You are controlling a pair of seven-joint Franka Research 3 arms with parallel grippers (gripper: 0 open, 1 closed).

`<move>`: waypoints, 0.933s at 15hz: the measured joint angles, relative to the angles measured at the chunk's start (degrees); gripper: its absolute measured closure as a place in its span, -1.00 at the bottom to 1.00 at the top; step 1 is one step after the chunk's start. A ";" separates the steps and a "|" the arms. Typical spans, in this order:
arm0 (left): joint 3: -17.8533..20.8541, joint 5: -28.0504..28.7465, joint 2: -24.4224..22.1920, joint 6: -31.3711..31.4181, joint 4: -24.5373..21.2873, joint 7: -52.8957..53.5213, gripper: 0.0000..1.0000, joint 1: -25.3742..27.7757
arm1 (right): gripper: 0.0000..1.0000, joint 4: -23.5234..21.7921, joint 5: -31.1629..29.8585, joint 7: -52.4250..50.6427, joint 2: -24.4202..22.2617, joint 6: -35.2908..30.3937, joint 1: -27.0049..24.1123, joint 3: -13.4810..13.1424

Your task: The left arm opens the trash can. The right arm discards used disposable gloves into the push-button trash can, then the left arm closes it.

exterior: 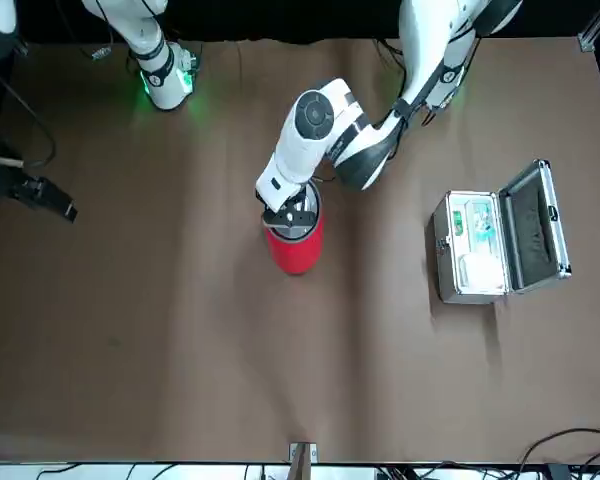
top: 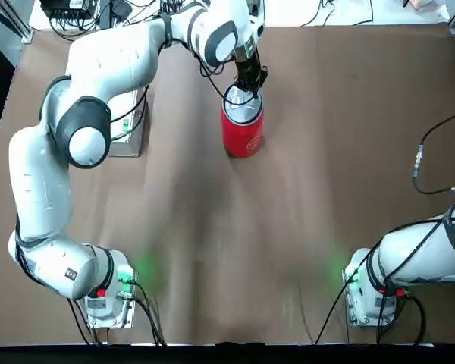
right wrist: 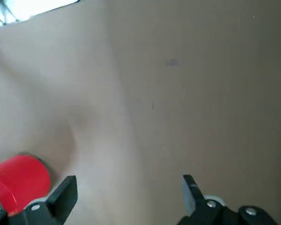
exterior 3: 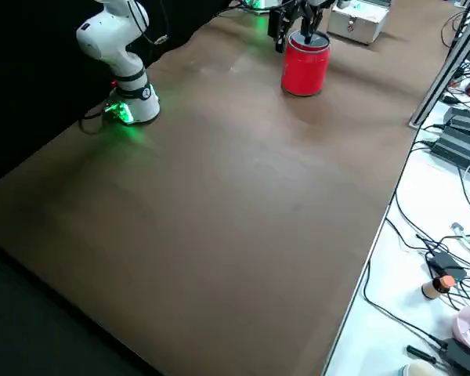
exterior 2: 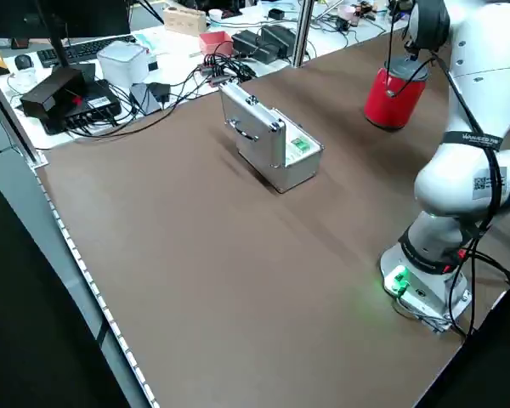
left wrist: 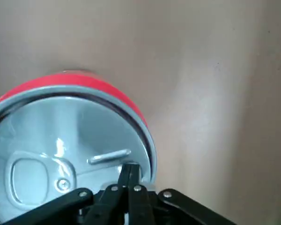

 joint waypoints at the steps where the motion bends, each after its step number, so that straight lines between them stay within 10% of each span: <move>1: 0.17 0.01 0.00 0.07 0.00 -0.35 0.98 -0.21 | -0.96 -0.41 -0.15 -2.13 -0.13 0.36 0.25 -0.52; 14: 0.56 0.24 1.20 0.41 0.02 -1.09 0.98 -0.53 | -0.96 -1.32 -0.18 -12.54 -0.08 1.39 3.42 -6.33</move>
